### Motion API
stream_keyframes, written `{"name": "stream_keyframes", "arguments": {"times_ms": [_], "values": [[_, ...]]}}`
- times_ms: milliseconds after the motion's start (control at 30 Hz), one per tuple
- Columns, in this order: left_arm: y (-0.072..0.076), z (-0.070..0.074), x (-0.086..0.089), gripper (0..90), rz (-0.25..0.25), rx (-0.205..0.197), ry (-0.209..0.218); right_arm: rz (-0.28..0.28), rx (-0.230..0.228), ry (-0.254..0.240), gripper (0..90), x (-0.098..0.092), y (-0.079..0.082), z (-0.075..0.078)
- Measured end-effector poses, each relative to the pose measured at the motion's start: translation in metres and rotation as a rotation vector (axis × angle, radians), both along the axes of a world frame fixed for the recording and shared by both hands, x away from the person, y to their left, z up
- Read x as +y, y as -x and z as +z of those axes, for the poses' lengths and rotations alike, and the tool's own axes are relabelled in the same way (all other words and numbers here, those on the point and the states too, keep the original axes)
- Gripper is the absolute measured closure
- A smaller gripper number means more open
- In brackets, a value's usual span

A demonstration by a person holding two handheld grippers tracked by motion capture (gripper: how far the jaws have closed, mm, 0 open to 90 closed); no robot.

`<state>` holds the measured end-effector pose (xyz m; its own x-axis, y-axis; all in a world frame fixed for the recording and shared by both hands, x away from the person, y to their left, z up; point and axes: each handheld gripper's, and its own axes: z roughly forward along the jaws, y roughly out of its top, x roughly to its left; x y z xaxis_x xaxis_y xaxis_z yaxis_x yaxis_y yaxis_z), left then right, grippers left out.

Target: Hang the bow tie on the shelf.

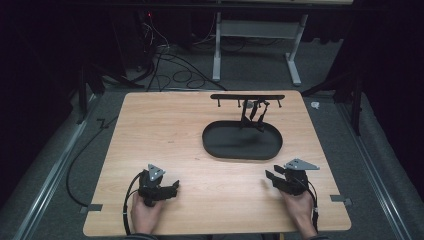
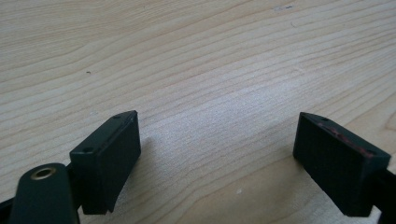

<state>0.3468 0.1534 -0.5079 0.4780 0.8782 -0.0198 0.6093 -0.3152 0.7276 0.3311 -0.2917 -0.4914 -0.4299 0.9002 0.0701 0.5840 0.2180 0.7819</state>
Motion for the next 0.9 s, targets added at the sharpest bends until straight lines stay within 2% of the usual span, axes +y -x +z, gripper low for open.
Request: {"name": "stream_keyframes", "arguments": {"times_ms": [433,600,733,833,900], "values": [[0.000,0.000,0.000,15.3,0.000,-0.001,0.001,-0.001,0.009,0.050,55.4,0.006,-0.003,-0.005],[0.000,0.000,0.000,15.4,0.000,-0.001,0.000,-0.003,0.009,0.055,54.8,0.006,-0.004,-0.008],[0.000,0.000,0.000,15.3,0.000,0.000,0.000,-0.002,0.011,0.084,53.1,0.008,-0.004,-0.009],[0.000,0.000,0.000,15.4,0.000,0.000,0.000,0.012,0.032,0.113,46.5,0.011,-0.007,-0.010],[0.000,0.000,0.000,15.4,0.001,0.000,0.000,0.011,0.037,0.107,44.7,0.011,-0.007,-0.011]]}}
